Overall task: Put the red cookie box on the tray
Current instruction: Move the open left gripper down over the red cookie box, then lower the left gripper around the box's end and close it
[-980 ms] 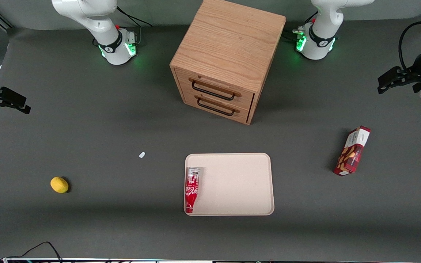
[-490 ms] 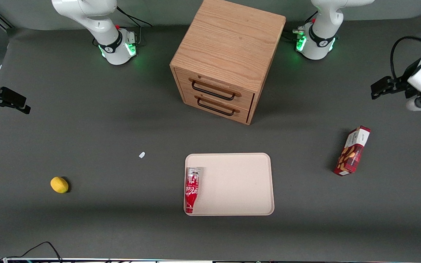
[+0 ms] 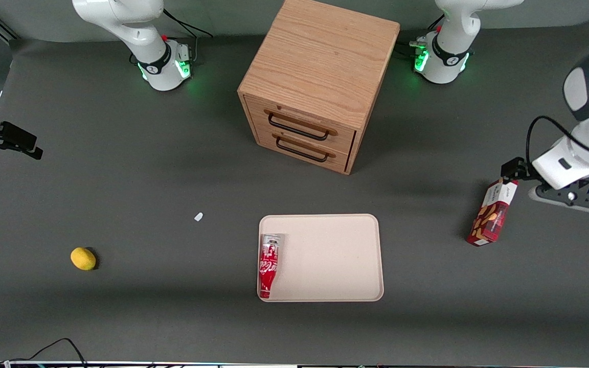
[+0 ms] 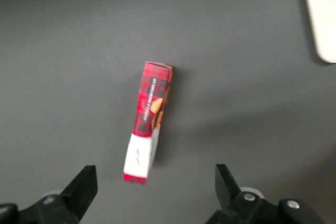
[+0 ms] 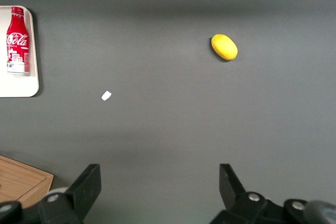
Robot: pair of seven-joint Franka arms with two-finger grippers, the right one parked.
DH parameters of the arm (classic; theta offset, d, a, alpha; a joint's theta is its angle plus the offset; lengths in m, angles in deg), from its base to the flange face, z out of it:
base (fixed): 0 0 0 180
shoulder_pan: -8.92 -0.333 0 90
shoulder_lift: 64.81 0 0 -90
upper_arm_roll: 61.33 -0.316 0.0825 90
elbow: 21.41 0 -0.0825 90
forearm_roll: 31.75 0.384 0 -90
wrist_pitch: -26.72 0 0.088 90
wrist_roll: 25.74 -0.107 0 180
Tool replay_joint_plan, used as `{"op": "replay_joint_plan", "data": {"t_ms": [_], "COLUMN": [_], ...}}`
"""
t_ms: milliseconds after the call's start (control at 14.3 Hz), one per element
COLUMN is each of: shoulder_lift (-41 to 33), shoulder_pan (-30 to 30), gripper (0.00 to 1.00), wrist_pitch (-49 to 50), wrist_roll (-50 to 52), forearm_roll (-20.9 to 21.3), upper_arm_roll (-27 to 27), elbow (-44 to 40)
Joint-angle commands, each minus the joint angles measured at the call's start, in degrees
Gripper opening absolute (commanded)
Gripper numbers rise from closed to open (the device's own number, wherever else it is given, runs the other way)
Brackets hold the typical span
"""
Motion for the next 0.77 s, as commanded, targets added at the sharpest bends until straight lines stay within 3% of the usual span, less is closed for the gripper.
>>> {"op": "replay_joint_plan", "data": {"t_ms": [0, 700], "shoulder_lift": [3.31, 12.55], "shoulder_pan": [-0.23, -0.14], "gripper": [1.0, 1.0], "wrist_pitch": [-7.98, -21.35], "wrist_roll": [-5.57, -9.72], "forearm_roll": [0.56, -0.49], "upper_arm_roll": [-1.89, -3.39], "elbow": [3.27, 10.39]}}
